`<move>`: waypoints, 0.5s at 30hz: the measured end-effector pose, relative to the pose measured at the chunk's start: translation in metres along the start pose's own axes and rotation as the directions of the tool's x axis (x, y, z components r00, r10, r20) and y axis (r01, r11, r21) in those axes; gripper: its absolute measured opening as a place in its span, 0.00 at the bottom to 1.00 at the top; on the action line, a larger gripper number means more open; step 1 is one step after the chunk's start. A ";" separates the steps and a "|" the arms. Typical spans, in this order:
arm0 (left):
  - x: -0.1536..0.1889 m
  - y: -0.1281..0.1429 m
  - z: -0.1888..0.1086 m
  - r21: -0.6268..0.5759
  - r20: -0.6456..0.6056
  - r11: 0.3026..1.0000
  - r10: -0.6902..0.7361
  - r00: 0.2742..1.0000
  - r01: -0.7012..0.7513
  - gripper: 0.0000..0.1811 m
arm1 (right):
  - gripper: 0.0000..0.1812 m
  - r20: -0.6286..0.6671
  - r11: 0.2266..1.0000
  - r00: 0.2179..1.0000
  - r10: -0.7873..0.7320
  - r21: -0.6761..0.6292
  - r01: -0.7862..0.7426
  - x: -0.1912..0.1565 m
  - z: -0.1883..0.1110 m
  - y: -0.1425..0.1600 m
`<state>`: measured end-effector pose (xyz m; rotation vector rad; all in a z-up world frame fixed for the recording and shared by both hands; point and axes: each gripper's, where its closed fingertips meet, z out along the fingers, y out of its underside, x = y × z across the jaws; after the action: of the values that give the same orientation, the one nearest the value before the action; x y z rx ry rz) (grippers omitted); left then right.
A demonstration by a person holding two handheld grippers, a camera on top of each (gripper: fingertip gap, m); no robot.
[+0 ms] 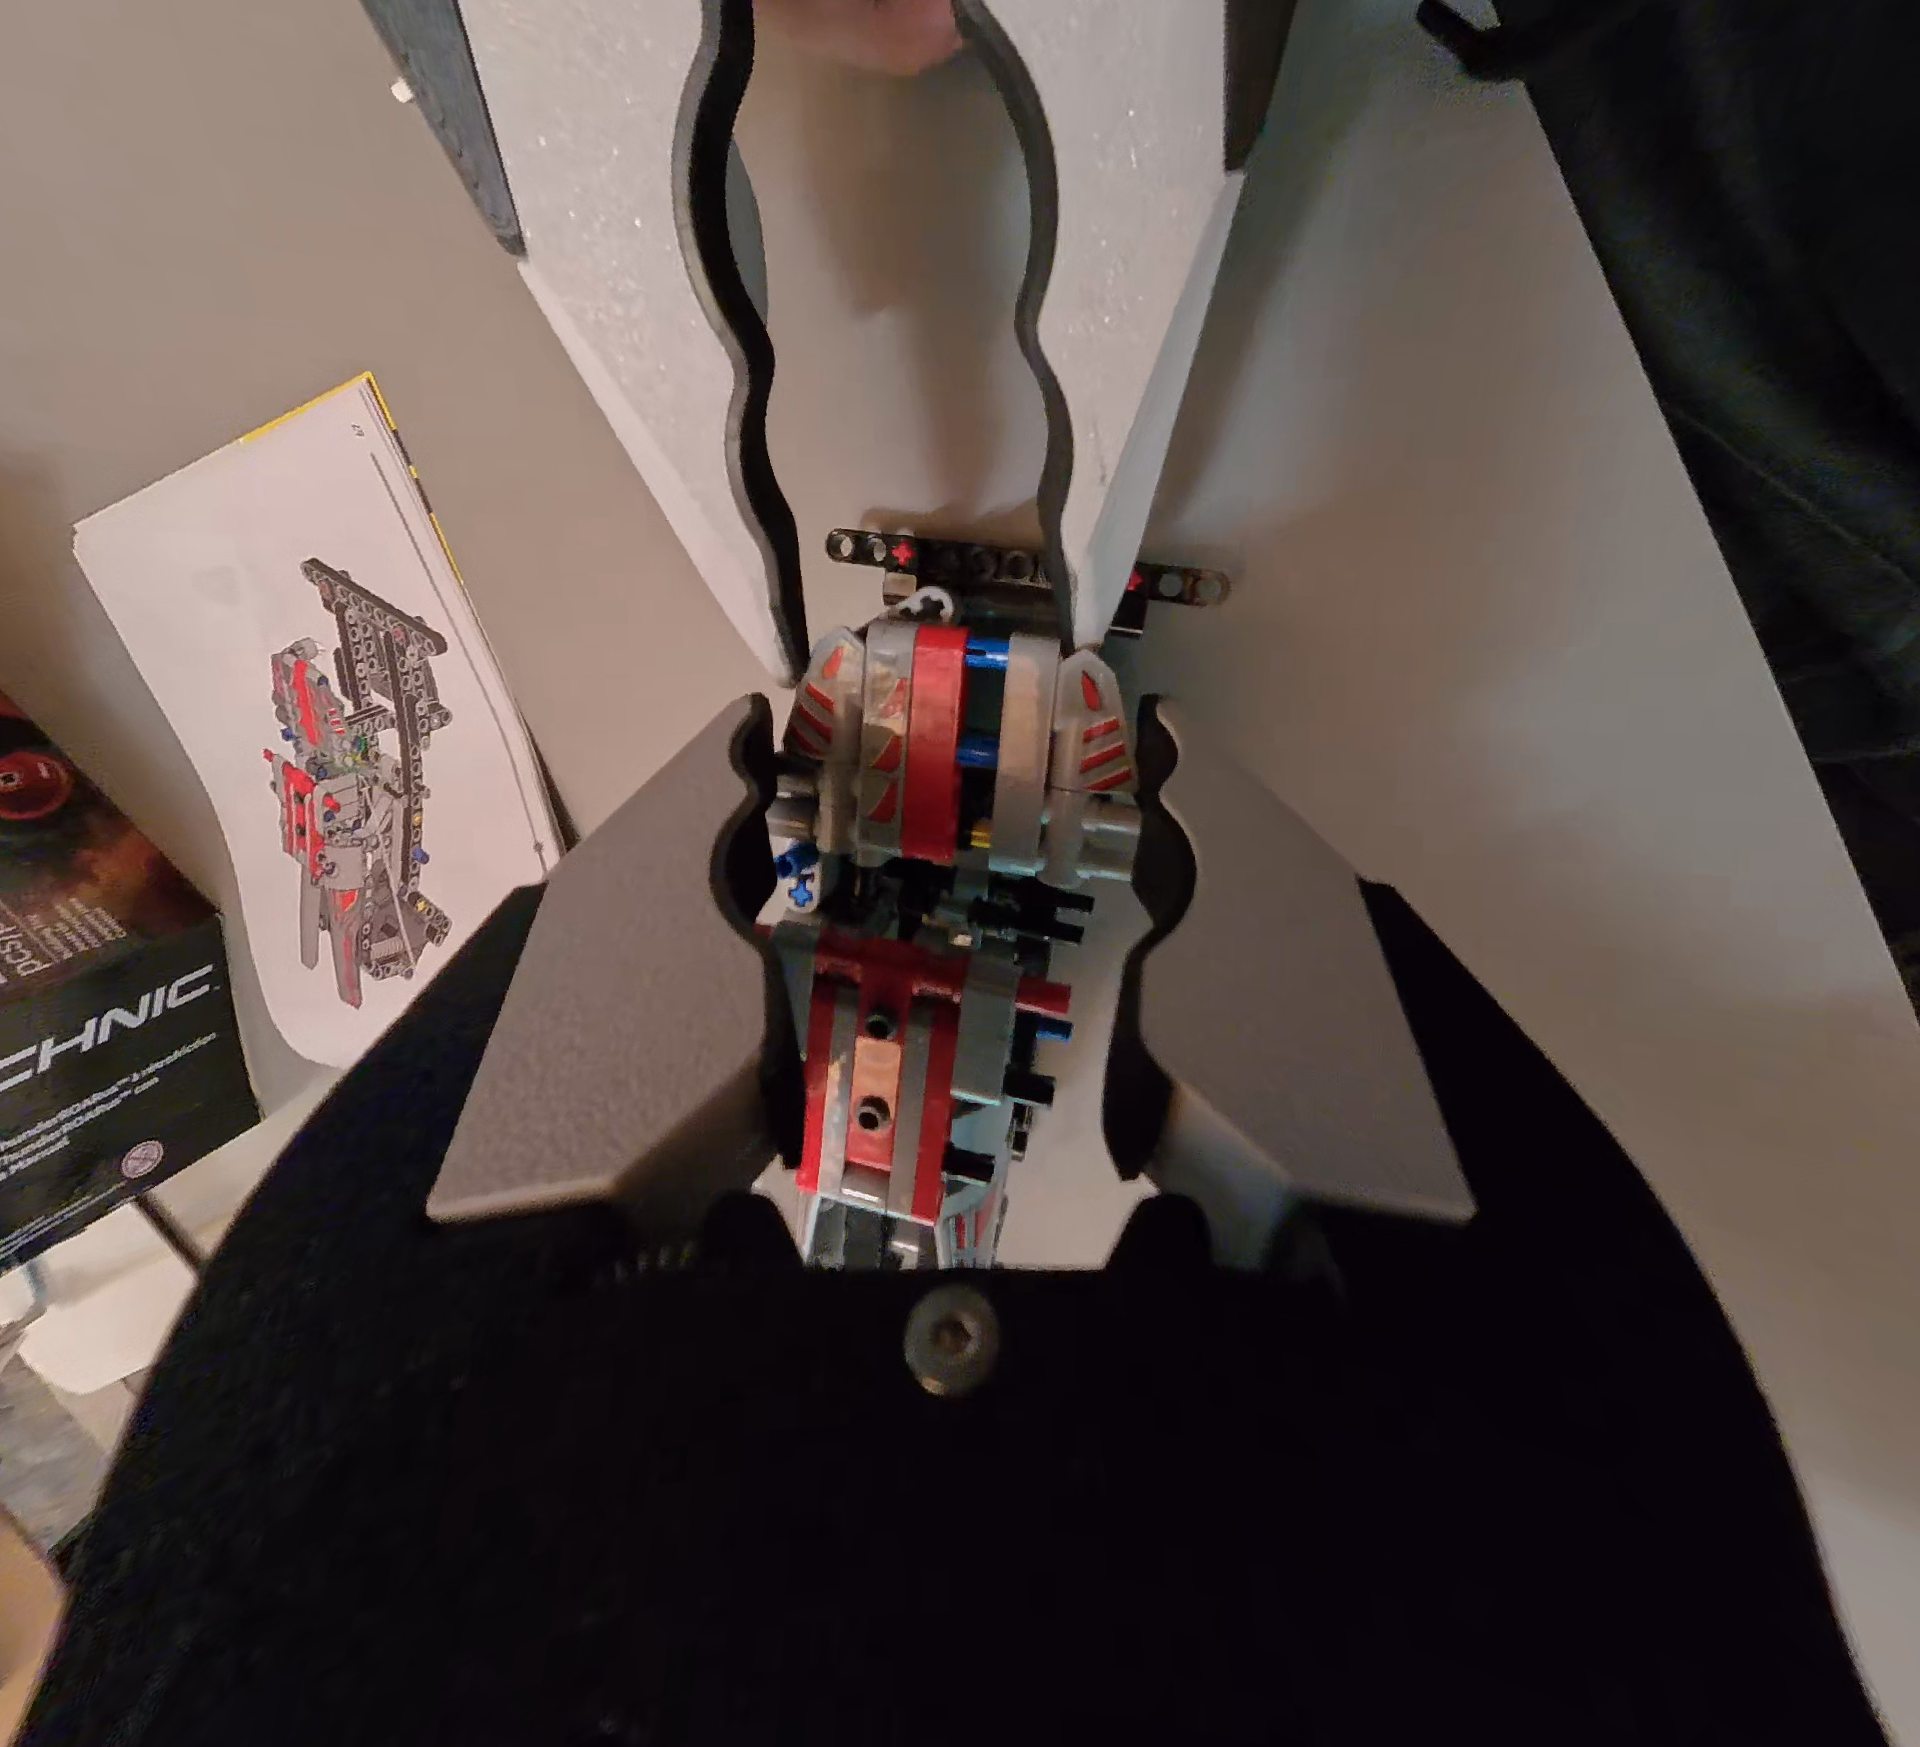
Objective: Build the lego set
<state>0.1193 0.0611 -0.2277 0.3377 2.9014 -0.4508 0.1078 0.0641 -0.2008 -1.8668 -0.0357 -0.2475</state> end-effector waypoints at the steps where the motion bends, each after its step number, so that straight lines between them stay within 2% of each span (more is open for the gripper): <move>1: 0.000 0.000 0.000 -0.006 0.002 1.000 0.004 1.000 -0.004 0.36 | 0.22 -0.002 1.000 1.000 -0.005 -0.001 0.005 0.000 0.000 0.000; 15: -0.003 0.004 -0.002 -0.040 0.002 0.999 -0.005 1.000 0.005 0.36 | 0.21 -0.018 1.000 0.999 0.028 0.011 -0.028 0.001 0.000 -0.003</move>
<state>0.1230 0.0649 -0.2263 0.3238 2.9061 -0.3934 0.1081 0.0652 -0.1981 -1.8534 0.0014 -0.2444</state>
